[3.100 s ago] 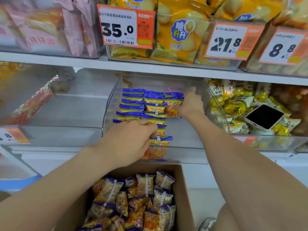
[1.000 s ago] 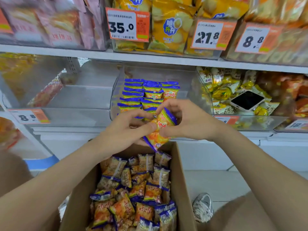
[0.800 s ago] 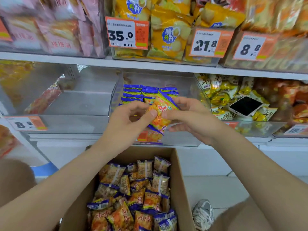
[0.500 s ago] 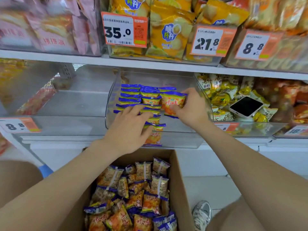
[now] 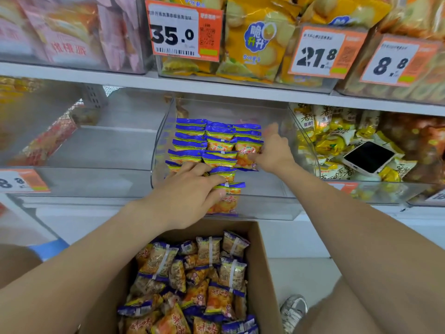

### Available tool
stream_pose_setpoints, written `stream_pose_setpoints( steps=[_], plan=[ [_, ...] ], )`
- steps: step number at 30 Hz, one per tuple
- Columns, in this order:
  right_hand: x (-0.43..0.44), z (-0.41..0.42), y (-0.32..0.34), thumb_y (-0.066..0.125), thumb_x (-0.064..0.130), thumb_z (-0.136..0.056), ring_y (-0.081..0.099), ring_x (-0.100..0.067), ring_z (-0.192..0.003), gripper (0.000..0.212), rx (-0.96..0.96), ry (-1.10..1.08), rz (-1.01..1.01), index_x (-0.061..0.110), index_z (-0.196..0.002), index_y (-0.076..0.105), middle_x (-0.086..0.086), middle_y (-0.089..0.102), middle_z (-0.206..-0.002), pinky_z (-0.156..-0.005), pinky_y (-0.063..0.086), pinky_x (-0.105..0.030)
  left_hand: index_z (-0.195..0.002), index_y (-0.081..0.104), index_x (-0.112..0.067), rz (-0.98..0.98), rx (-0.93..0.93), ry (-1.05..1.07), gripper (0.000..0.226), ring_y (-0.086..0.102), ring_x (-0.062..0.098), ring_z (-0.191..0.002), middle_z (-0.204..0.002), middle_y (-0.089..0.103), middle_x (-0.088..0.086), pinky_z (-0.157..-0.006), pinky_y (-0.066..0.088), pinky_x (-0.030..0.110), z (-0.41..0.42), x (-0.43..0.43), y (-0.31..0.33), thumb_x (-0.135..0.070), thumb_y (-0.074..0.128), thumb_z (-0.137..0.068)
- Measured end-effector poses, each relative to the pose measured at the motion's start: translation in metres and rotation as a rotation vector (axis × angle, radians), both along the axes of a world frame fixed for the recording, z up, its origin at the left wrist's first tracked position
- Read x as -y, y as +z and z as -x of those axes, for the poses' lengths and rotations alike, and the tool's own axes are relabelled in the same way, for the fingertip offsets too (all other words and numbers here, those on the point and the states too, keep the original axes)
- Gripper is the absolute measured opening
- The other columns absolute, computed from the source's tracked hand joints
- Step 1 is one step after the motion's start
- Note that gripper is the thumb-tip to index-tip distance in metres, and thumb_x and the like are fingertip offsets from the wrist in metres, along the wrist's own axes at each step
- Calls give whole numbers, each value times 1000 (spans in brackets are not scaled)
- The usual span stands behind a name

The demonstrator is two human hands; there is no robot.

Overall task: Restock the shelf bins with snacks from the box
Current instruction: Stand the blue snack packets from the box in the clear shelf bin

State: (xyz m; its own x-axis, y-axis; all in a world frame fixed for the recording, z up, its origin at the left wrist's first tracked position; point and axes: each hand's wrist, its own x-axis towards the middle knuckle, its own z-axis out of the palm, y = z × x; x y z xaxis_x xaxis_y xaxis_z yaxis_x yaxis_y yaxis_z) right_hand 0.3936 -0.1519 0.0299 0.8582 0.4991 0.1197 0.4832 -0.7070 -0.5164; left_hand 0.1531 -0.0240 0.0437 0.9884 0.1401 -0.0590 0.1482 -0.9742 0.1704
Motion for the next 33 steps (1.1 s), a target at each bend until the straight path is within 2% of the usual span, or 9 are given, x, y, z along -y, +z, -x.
stream_pose_setpoints(
  steps=[4, 9, 12, 15, 19, 22, 24, 30, 33],
  plan=[
    [-2, 4, -3, 84, 36, -88, 66, -31, -97, 38, 113, 75, 236, 12, -109, 64, -12, 71, -99, -86, 58, -43, -155, 42, -39, 3, 47, -2, 53, 28, 22, -149, -161, 38, -3, -117, 39, 51, 2, 1, 0, -58, 29, -107],
    [15, 25, 10, 63, 14, -96, 61, -43, -114, 32, 153, 210, 404, 13, -128, 63, -21, 67, -116, -89, 53, -44, -148, 46, -27, 39, 254, 33, 54, 43, 19, -137, -149, 44, -3, -103, 50, 42, 11, 6, -5, -58, 40, -104],
    [25, 66, 32, 58, 9, -93, 68, -31, -100, 36, 223, 235, 210, 16, -126, 70, -14, 75, -108, -92, 57, -45, -120, 60, -23, -3, 540, 0, 30, 51, 18, -112, -122, 52, -2, -84, 51, 35, 19, 16, -7, -44, 62, -99],
    [35, 134, 54, 60, 10, -89, 65, -10, -66, 21, 229, 348, -76, 22, -100, 73, 2, 75, -81, -78, 55, -33, -97, 56, -25, 1, 643, -118, 18, 51, 12, -83, -95, 51, -10, -64, 45, 29, 33, 27, -13, -34, 70, -91],
    [55, 196, 57, 61, 16, -85, 59, -6, -63, 14, 115, 537, -50, 28, -87, 67, 14, 62, -63, -70, 50, -31, -94, 60, -25, -68, 232, -253, 19, 53, 8, -71, -80, 50, -17, -62, 54, 32, 47, 32, -48, -44, 60, -94],
    [62, 195, 38, 61, 21, -90, 56, -8, -76, 12, 72, 617, 233, 26, -96, 70, 16, 57, -73, -67, 49, -31, -120, 62, -24, -113, -402, -118, 26, 63, 21, -97, -110, 62, -2, -83, 58, 40, 47, 24, -85, -40, 55, -101],
    [64, 184, 19, 57, 23, -95, 57, -15, -85, 15, 65, 705, 453, 24, -102, 70, 10, 60, -84, -68, 49, -33, -143, 53, -20, -140, -598, -53, 42, 58, 29, -116, -131, 54, 7, -93, 55, 42, 48, 17, -111, -26, 60, -101],
    [55, 178, -37, 55, 16, -95, 55, -27, -64, 16, -67, 822, 885, 7, -95, 69, -7, 59, -76, -57, 49, -45, -166, 16, -25, -93, -656, 99, 85, 24, 46, -149, -165, 20, 9, -117, 37, 61, 54, -12, -171, -8, 63, -97],
    [43, 181, -44, 54, 20, -99, 69, -31, -85, 23, -86, 862, 898, 13, -115, 68, -10, 67, -100, -67, 57, -42, -165, 16, -19, -108, -638, 107, 90, 24, 48, -147, -165, 13, 12, -113, 44, 56, 56, -11, -181, 5, 63, -93]
  ],
)
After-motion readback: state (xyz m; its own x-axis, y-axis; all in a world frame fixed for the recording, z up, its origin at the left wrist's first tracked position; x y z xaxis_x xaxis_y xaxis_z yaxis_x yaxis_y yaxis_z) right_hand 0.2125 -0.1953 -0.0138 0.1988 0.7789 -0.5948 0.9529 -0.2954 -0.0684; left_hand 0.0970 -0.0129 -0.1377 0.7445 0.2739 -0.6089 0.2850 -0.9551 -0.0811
